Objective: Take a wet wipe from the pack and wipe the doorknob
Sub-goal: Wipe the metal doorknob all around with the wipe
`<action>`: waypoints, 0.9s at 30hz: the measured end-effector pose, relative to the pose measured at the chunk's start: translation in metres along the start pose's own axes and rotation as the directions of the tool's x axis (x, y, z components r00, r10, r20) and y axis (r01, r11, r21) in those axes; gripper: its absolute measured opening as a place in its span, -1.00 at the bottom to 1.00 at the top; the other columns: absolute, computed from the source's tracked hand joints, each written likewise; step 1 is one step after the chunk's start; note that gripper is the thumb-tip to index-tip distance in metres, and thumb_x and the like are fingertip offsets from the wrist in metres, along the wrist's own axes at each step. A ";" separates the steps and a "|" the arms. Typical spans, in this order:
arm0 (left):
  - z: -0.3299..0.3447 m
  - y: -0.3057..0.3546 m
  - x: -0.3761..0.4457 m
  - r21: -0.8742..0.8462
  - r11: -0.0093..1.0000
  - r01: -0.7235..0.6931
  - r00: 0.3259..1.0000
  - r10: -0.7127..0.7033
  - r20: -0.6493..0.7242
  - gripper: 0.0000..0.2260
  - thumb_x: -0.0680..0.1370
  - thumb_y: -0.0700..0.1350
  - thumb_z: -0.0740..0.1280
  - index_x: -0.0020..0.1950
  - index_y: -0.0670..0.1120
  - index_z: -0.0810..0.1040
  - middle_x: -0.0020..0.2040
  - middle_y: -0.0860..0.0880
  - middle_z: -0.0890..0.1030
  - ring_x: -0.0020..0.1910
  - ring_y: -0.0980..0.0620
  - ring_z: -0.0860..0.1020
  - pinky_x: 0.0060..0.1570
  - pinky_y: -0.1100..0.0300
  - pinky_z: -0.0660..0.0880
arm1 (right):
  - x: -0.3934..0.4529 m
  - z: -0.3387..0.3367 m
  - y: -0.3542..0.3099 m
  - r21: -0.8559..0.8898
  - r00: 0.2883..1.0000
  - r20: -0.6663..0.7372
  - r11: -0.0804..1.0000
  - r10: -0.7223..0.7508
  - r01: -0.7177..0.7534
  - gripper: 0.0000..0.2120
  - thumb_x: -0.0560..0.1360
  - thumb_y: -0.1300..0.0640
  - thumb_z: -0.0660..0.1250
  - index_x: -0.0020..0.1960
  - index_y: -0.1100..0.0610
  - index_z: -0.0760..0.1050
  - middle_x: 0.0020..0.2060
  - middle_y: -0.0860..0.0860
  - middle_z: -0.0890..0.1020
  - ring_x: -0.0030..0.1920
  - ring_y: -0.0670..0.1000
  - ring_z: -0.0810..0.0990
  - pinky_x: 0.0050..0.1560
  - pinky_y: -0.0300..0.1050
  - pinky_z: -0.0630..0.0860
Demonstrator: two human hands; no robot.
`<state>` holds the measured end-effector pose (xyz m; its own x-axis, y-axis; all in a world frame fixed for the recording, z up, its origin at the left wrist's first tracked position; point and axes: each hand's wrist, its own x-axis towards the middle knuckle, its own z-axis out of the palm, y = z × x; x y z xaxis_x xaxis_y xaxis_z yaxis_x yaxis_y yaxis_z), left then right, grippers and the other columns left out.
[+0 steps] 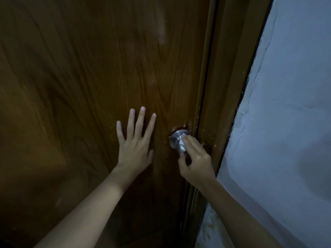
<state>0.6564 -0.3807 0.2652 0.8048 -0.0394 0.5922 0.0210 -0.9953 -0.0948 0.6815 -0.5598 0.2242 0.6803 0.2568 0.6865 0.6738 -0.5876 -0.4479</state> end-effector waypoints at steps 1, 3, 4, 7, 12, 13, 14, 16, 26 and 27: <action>0.001 -0.004 0.001 0.029 1.000 -0.006 1.000 0.006 0.008 0.02 0.22 0.04 0.51 0.50 0.04 -0.06 0.52 -0.06 -0.17 0.44 -0.07 -0.44 0.36 -0.24 -0.27 | 0.000 0.001 0.000 -0.012 0.999 0.014 0.999 -0.041 0.041 -0.56 0.44 0.18 0.20 0.27 0.33 0.41 0.22 0.25 0.54 0.32 0.09 0.41 0.32 0.05 0.40; 0.004 -0.009 0.000 0.065 0.998 -0.024 1.000 0.023 0.010 0.00 0.24 0.05 0.47 0.50 0.03 -0.09 0.51 -0.04 -0.36 0.43 -0.06 -0.46 0.34 -0.21 -0.29 | 0.001 0.002 0.002 -0.015 0.994 0.025 0.994 -0.105 0.105 -0.58 0.43 0.21 0.23 0.25 0.33 0.43 0.20 0.24 0.55 0.30 0.09 0.44 0.31 0.04 0.42; 0.006 -0.010 0.000 0.070 0.997 -0.027 1.000 0.027 0.010 -0.02 0.26 0.05 0.45 0.50 0.03 -0.11 0.47 -0.03 -0.44 0.43 -0.06 -0.46 0.34 -0.20 -0.30 | 0.003 0.002 0.003 0.003 0.998 0.013 0.998 -0.057 0.057 -0.58 0.43 0.21 0.24 0.26 0.32 0.44 0.20 0.23 0.55 0.29 0.06 0.45 0.30 0.02 0.44; 0.007 -0.009 -0.001 0.071 0.997 -0.026 1.000 0.025 0.006 -0.08 0.30 0.06 0.37 0.50 0.03 -0.12 0.43 -0.01 -0.51 0.42 -0.06 -0.47 0.35 -0.21 -0.32 | 0.006 0.002 -0.002 0.021 0.999 -0.023 0.999 0.048 -0.048 -0.57 0.41 0.16 0.25 0.25 0.30 0.44 0.18 0.22 0.57 0.25 0.08 0.48 0.27 0.03 0.47; 0.007 -0.007 -0.001 0.023 1.000 -0.019 1.000 0.018 0.023 -0.19 0.33 0.12 0.18 0.50 0.03 -0.14 0.43 0.01 -0.51 0.42 -0.04 -0.49 0.34 -0.21 -0.32 | 0.007 0.000 0.002 -0.031 0.994 0.040 0.994 -0.102 0.103 -0.65 0.43 0.18 0.24 0.17 0.28 0.52 0.16 0.21 0.59 0.25 0.04 0.48 0.27 0.04 0.47; 0.008 -0.007 -0.001 0.018 1.000 -0.019 1.000 0.018 0.023 -0.16 0.33 0.10 0.23 0.50 0.03 -0.14 0.44 0.00 -0.48 0.42 -0.04 -0.48 0.34 -0.21 -0.32 | 0.007 0.001 0.002 -0.007 0.999 -0.004 0.999 -0.033 0.033 -0.64 0.43 0.18 0.24 0.19 0.28 0.51 0.16 0.20 0.59 0.25 0.00 0.46 0.25 0.02 0.48; 0.008 -0.007 -0.001 0.016 1.000 -0.017 1.000 0.017 0.025 -0.13 0.32 0.07 0.30 0.50 0.03 -0.14 0.45 -0.01 -0.46 0.42 -0.04 -0.47 0.34 -0.22 -0.31 | 0.005 0.003 0.000 0.008 0.999 -0.046 1.000 0.022 -0.021 -0.64 0.44 0.19 0.24 0.20 0.29 0.49 0.16 0.20 0.59 0.25 -0.02 0.45 0.26 0.00 0.48; 0.008 -0.007 -0.001 0.010 1.000 -0.008 0.999 0.008 0.032 -0.05 0.29 0.03 0.41 0.50 0.03 -0.14 0.47 -0.01 -0.44 0.43 -0.05 -0.46 0.36 -0.25 -0.27 | -0.004 0.010 -0.005 -0.015 0.995 -0.099 1.000 -0.012 0.011 -0.66 0.47 0.23 0.22 0.21 0.32 0.48 0.18 0.23 0.57 0.28 0.06 0.46 0.30 -0.01 0.44; -0.003 0.013 -0.005 -0.290 0.957 -0.021 1.000 0.014 -0.024 -0.32 0.36 -0.09 0.43 0.42 -0.04 0.23 0.42 -0.10 0.17 0.37 -0.09 0.16 0.25 -0.17 0.31 | -0.009 0.003 -0.007 0.098 0.986 -0.043 0.983 0.161 -0.156 -0.49 0.40 0.29 0.11 0.35 0.29 0.33 0.31 0.20 0.46 0.36 -0.01 0.33 0.40 -0.32 0.20; -0.003 0.017 -0.005 -0.407 0.913 -0.010 1.000 0.016 0.011 -0.39 0.40 -0.12 0.40 0.40 -0.03 0.26 0.38 -0.08 0.29 0.31 -0.04 0.27 0.21 -0.04 0.37 | -0.009 0.001 -0.006 0.133 0.977 -0.035 0.970 0.209 -0.203 -0.49 0.40 0.29 0.13 0.36 0.27 0.33 0.30 0.18 0.47 0.35 -0.05 0.33 0.36 -0.43 0.19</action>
<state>0.6510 -0.3975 0.2630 0.8116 -0.0547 0.5817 -0.2306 -0.9447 0.2330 0.6715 -0.5572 0.2202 0.7957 0.1007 0.5973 0.5539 -0.5200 -0.6502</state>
